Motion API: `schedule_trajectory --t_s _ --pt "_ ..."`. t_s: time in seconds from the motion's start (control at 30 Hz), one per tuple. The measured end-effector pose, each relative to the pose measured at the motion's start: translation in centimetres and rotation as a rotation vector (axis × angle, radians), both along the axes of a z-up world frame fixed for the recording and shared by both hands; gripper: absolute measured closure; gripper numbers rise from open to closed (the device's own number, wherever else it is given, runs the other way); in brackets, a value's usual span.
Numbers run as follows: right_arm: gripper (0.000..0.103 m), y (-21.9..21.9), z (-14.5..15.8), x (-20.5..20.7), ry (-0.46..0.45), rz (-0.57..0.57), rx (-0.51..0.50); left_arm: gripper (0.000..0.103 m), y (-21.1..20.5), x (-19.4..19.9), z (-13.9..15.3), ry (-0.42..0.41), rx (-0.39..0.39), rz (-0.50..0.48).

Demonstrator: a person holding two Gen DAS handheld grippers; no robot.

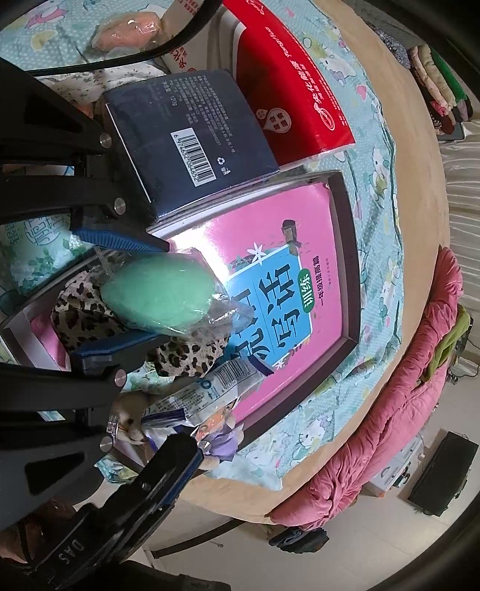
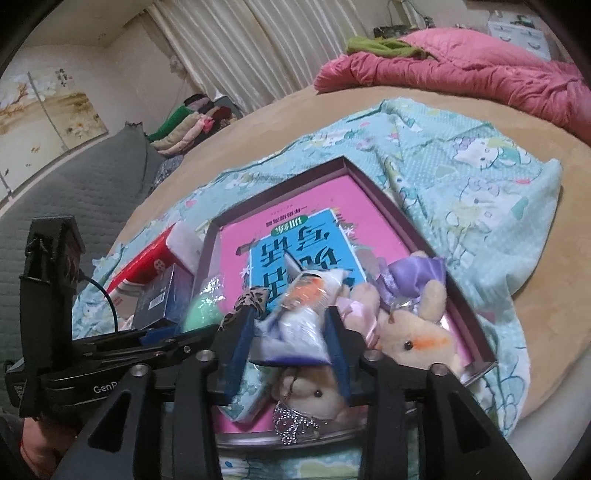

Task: Organize soft objects
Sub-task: 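Open left tool to release the green ball onto the tray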

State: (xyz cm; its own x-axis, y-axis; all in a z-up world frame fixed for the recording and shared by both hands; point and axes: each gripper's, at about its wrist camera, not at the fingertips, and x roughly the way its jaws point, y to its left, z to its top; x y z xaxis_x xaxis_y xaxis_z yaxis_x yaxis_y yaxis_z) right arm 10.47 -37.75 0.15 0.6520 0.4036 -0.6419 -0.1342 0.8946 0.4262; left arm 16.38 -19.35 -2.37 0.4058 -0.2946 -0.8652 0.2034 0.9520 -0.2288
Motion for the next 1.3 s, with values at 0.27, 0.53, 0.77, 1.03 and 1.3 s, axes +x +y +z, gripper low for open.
schedule_trajectory --t_s 0.27,0.53,0.77,1.03,1.3 --pt "0.049 0.0 0.7 -0.3 -0.034 -0.011 -0.039 0.062 -0.2 0.2 0.0 0.008 -0.013 -0.001" --pt "0.039 -0.8 0.9 -0.5 -0.049 -0.050 -0.035 0.053 -0.1 0.0 0.7 0.009 -0.048 -0.005" --pt "0.039 -1.0 1.0 -0.6 -0.053 -0.056 -0.032 0.047 0.2 0.0 0.9 0.011 -0.036 0.009" --pt "0.033 -1.0 1.3 -0.8 -0.067 -0.054 -0.035 0.045 0.1 -0.4 1.3 0.009 -0.023 0.011" --pt "0.029 -1.2 1.5 -1.0 -0.077 -0.070 -0.037 0.037 0.1 -0.8 2.8 -0.028 -0.030 0.004"
